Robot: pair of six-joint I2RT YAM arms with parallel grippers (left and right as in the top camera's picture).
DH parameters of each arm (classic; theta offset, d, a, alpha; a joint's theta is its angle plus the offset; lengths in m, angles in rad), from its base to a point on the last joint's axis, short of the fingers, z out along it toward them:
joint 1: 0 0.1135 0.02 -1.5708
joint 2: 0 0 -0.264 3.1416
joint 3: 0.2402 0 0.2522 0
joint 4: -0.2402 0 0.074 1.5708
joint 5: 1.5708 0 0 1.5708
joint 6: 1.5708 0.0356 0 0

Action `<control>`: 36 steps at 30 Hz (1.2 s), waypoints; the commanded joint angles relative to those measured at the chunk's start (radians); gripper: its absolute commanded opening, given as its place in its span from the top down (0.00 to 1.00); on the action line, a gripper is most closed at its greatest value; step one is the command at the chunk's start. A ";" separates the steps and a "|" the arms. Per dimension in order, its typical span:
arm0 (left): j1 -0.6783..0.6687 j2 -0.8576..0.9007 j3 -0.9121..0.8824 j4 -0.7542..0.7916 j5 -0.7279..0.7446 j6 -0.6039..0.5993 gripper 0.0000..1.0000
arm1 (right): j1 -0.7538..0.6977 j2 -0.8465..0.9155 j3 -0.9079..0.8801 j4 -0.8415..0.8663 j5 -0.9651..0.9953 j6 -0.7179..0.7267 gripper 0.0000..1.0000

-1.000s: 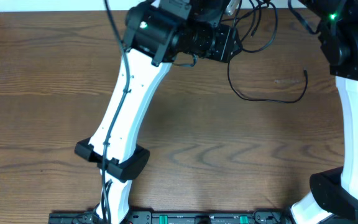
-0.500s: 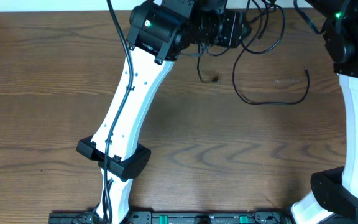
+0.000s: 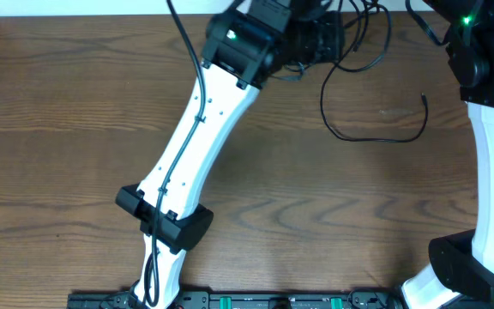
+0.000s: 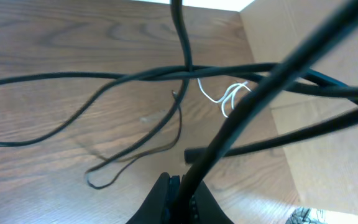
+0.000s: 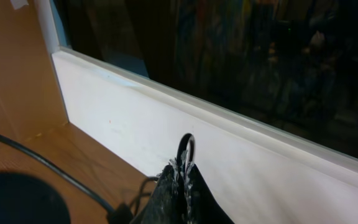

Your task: Untangle cables

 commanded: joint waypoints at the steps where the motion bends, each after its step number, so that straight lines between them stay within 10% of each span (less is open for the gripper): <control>1: 0.003 -0.008 0.008 -0.012 -0.026 0.029 0.92 | -0.006 0.003 0.013 0.006 0.008 -0.025 0.99; 24: 0.660 -0.180 0.008 -0.288 -0.013 0.230 0.92 | -0.214 -0.004 0.013 -0.193 0.181 -0.127 0.99; 36: 0.555 -0.182 0.009 -0.268 0.109 0.231 0.92 | -0.210 -0.002 0.013 -0.327 0.063 -0.148 0.84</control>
